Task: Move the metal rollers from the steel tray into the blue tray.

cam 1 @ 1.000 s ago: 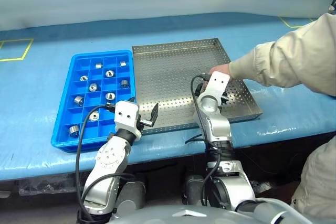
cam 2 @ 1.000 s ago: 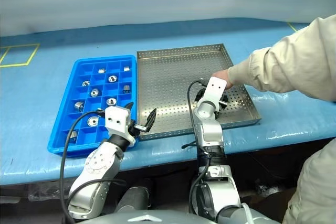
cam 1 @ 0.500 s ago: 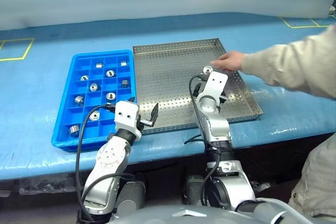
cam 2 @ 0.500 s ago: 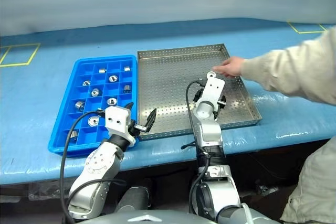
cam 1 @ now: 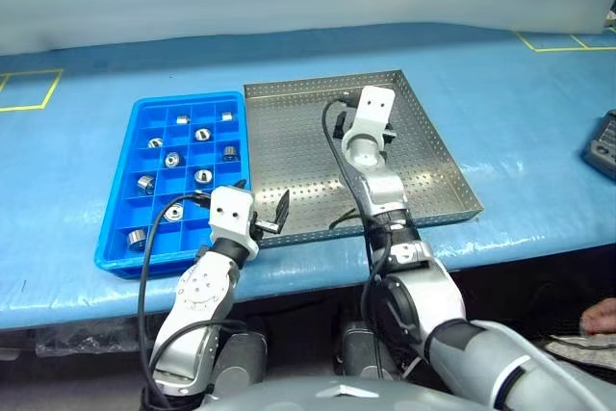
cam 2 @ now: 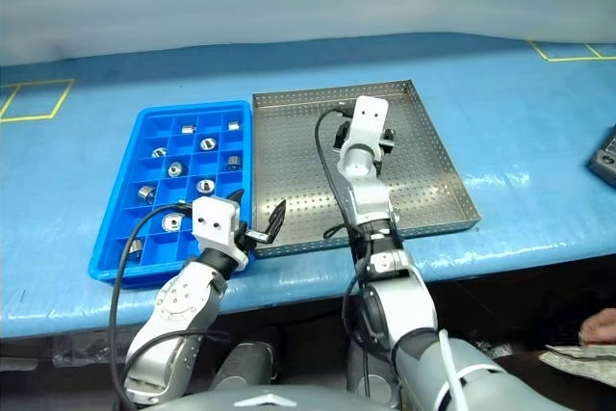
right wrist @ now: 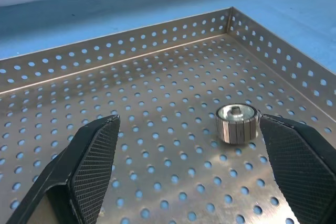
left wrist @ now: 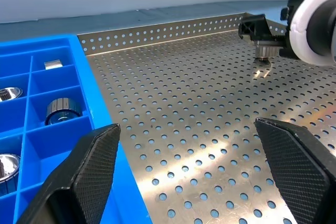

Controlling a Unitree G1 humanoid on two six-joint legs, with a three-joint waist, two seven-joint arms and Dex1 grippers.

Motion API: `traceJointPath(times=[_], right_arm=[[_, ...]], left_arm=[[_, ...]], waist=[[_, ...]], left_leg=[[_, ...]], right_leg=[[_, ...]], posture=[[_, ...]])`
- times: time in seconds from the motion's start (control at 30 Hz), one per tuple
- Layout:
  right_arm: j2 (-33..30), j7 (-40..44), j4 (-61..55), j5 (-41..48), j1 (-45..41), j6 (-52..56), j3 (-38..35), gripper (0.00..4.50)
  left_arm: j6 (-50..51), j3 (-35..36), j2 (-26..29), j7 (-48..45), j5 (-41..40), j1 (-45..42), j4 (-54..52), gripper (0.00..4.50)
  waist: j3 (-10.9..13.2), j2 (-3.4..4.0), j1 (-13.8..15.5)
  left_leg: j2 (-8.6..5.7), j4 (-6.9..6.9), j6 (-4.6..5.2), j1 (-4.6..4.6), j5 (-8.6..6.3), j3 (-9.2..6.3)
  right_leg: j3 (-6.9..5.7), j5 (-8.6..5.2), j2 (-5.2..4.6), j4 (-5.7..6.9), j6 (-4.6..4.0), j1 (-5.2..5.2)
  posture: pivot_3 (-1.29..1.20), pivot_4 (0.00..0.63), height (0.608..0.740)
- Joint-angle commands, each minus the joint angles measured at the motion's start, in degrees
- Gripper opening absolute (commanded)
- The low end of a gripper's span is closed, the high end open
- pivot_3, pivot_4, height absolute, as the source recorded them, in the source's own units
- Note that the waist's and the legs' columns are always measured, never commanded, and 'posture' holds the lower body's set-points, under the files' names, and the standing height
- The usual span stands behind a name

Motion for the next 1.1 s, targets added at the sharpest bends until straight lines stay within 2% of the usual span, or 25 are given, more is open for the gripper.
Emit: traceJointPath(times=[0.03,0.2,0.4,1.1], right_arm=[[-2.39,-0.31,9.06,-0.41,-5.97,-5.64,-1.84,4.46],[-5.58,-0.10,22.73,0.03,-11.98,-11.32,-3.77,4.46],[-7.88,1.03,32.00,0.56,-14.91,-13.07,-5.44,4.46],[-8.79,-2.28,37.68,4.08,-15.08,-13.15,-11.57,4.46]], left_arm=[[-0.77,0.08,-0.19,0.40,0.05,0.31,-2.27,4.50],[-1.01,-0.08,-0.16,0.82,0.28,0.80,-2.67,4.50],[-1.11,-0.33,-0.20,1.23,0.62,1.45,-3.11,4.50],[-2.59,-1.62,-1.13,2.37,1.18,1.16,-2.57,4.50]], waist=[[0.00,-0.01,0.11],[0.01,0.00,0.13],[0.01,0.00,0.07],[0.01,0.00,0.73]], left_leg=[[0.00,0.00,0.00,0.00,0.00,0.00],[-0.01,-0.02,0.00,0.00,0.00,0.00],[-0.01,-0.09,0.01,0.03,0.01,0.01],[-0.01,-0.10,0.02,0.05,0.01,0.01]], right_leg=[[0.00,0.00,0.00,0.00,0.00,0.00],[0.01,0.00,0.00,0.00,-0.01,0.01],[0.03,0.00,0.00,0.00,-0.03,0.00],[0.05,0.00,0.01,0.00,-0.03,0.01]], posture=[[0.18,0.150,0.740],[0.19,0.150,0.740],[0.20,0.150,0.740],[0.25,0.150,0.740]])
